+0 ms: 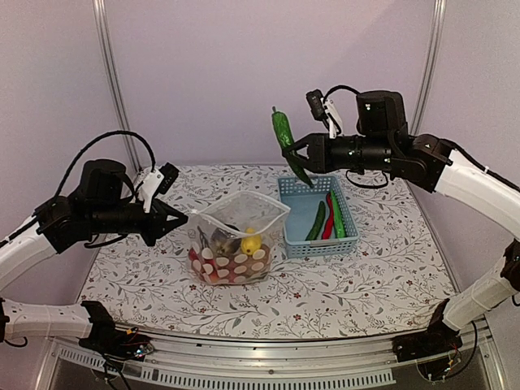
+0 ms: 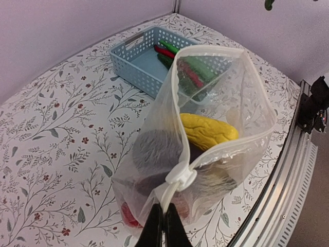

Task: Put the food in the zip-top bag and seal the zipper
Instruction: Place the fake vegetable in the zipper food storage bag.

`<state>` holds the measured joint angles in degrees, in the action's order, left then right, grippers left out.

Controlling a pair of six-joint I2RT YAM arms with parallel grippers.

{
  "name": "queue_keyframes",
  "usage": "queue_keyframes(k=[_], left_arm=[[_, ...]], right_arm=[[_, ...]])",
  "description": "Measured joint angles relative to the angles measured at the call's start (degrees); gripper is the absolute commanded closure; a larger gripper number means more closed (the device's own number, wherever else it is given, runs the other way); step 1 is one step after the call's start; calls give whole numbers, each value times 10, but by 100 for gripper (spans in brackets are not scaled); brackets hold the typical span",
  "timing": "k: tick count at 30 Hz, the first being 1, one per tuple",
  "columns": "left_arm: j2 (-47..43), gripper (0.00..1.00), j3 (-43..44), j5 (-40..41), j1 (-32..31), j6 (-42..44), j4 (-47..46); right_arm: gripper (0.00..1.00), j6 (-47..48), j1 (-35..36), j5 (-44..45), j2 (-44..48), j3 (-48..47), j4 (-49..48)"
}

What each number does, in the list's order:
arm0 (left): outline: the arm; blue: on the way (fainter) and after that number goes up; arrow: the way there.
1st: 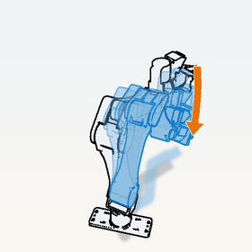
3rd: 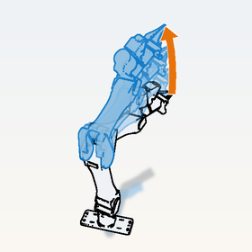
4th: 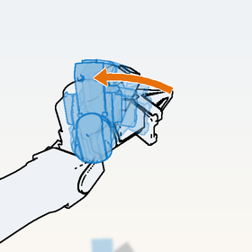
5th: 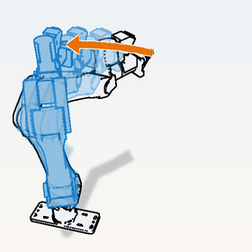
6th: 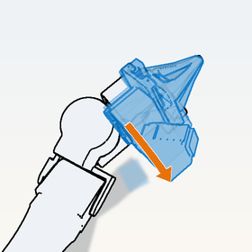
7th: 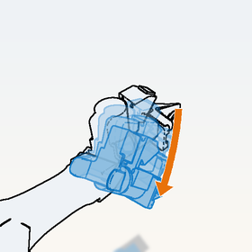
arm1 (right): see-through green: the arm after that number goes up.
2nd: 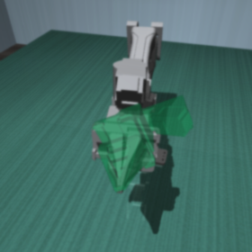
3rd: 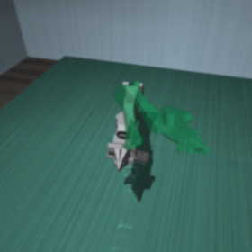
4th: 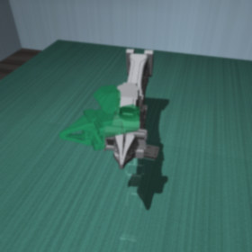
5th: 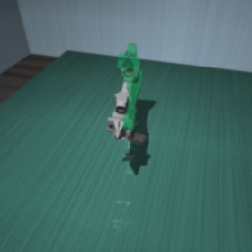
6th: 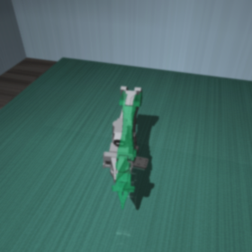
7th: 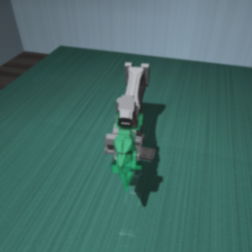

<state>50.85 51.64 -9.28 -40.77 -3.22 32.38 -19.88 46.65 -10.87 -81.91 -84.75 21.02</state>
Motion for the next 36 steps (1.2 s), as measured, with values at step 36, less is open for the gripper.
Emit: queue_keyframes(k=[36], left_arm=[[-3, 100, 0, 0, 0, 0, -4]], right_arm=[[86, 157, 125, -23, -179, -8, -67]])
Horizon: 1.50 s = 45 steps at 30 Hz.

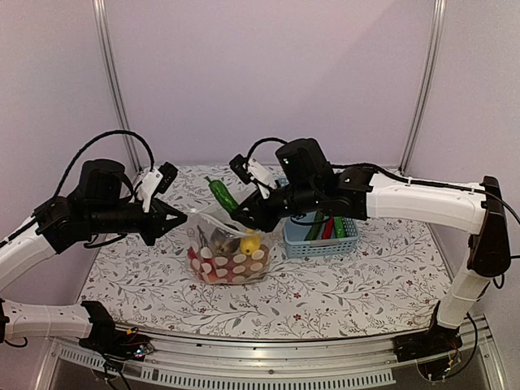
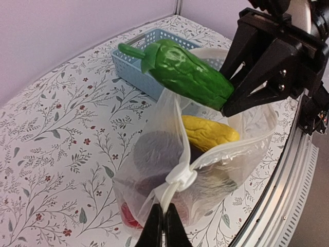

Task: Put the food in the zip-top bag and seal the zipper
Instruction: Place the fake vegetable in the zipper food storage bag, then adjust the zipper food storage bag at the center of the board.

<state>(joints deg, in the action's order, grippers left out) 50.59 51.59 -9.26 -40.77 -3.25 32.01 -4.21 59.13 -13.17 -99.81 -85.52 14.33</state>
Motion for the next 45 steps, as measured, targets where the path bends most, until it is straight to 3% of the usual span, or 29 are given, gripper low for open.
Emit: queue_keyframes(k=[11, 21, 37, 45], left_arm=[[0, 100, 0, 12, 0, 0, 0], [0, 100, 0, 23, 0, 0, 0], [-1, 100, 0, 22, 0, 0, 0], [-4, 100, 0, 22, 0, 0, 0]], right_arm=[[78, 1, 0, 7, 33, 31, 2], [57, -2, 0, 3, 42, 38, 13], [53, -3, 6, 4, 10, -24, 34], [44, -9, 31, 30, -9, -64, 85]])
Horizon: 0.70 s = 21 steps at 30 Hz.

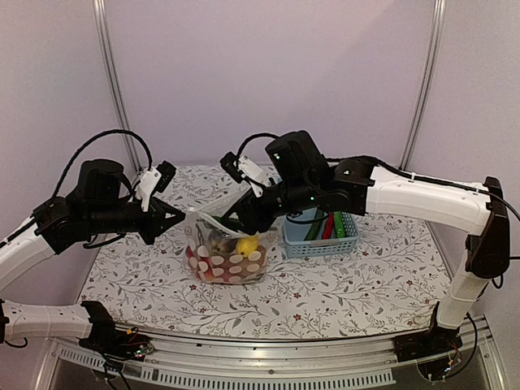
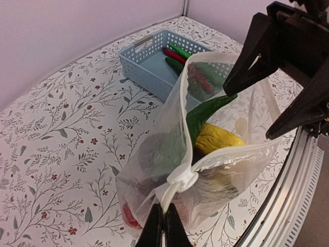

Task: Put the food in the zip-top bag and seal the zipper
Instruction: Adjust the zipper food storage bag at the center of the board.

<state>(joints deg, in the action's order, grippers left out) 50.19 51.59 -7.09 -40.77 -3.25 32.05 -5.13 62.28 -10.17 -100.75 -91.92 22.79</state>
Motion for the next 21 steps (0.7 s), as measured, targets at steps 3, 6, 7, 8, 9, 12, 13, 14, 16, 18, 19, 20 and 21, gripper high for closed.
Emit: queue_keyframes(k=[3, 6, 7, 8, 9, 12, 13, 14, 16, 18, 19, 20, 21], left_arm=[[0, 100, 0, -4, 0, 0, 0], [0, 100, 0, -16, 0, 0, 0], [-1, 100, 0, -21, 0, 0, 0], [-1, 100, 0, -27, 0, 0, 0], [-1, 100, 0, -31, 0, 0, 0], [-4, 100, -1, -45, 0, 0, -1], [-7, 100, -2, -47, 0, 0, -1], [-8, 100, -2, -48, 0, 0, -1], [-9, 100, -4, -47, 0, 0, -1], [-10, 100, -5, -45, 0, 0, -1], [-10, 100, -5, -44, 0, 0, -1], [-10, 100, -5, -44, 0, 0, -1], [-10, 100, -5, -43, 0, 0, -1]], right_arm=[[42, -3, 9, 12, 0, -24, 14], [40, -5, 15, 20, 0, -37, 21], [39, -7, 17, 22, 0, -41, 26], [37, -9, 19, 24, 0, -42, 30], [36, -11, 19, 28, 0, -43, 34], [30, -14, 20, 50, 0, -43, 47], [28, -15, 21, 70, 1, -42, 53], [28, -18, 22, 85, 4, -39, 58], [27, -26, 22, 135, 16, -26, 73], [25, -38, 22, 180, 32, -13, 92], [25, -45, 22, 202, 42, -7, 105], [25, -52, 22, 220, 52, -1, 115], [25, -60, 21, 241, 65, 5, 128]])
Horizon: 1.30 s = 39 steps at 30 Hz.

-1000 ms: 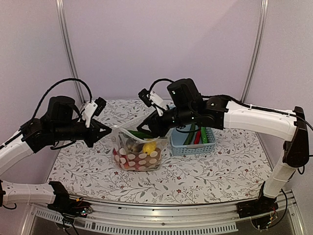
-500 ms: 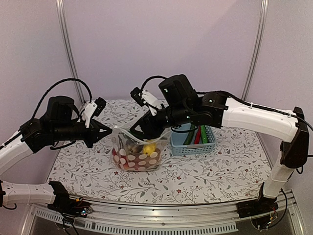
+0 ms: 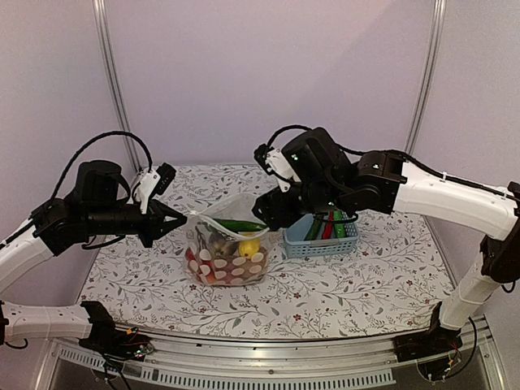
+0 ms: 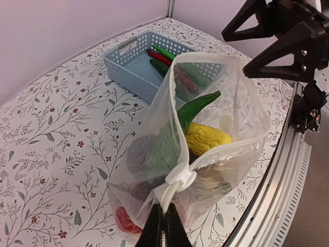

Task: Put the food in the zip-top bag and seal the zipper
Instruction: Adjust the zipper food storage bag at the center of the board.

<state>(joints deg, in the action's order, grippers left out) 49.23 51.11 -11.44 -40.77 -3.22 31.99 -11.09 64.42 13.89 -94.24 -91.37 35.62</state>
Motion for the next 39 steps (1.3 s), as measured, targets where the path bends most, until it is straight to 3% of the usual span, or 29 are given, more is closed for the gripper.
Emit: queue_keyframes(k=[6, 17, 20, 22, 25, 32, 39], left_arm=[[0, 100, 0, 1, 0, 0, 0], [0, 100, 0, 3, 0, 0, 0], [0, 100, 0, 3, 0, 0, 0], [0, 100, 0, 3, 0, 0, 0], [0, 100, 0, 4, 0, 0, 0], [-7, 100, 0, 21, 0, 2, 3], [-29, 100, -1, 16, 5, 3, 1]], right_arm=[[34, -32, -9, 51, 35, 7, 50], [53, -55, -48, 24, -13, -28, 106], [66, -56, -50, 10, -24, -37, 111], [83, -55, -50, 2, -29, -43, 112], [100, -56, -52, -10, -35, -49, 115], [100, -59, -53, -36, -29, -51, 127], [100, -69, -52, -114, 47, -28, 139]])
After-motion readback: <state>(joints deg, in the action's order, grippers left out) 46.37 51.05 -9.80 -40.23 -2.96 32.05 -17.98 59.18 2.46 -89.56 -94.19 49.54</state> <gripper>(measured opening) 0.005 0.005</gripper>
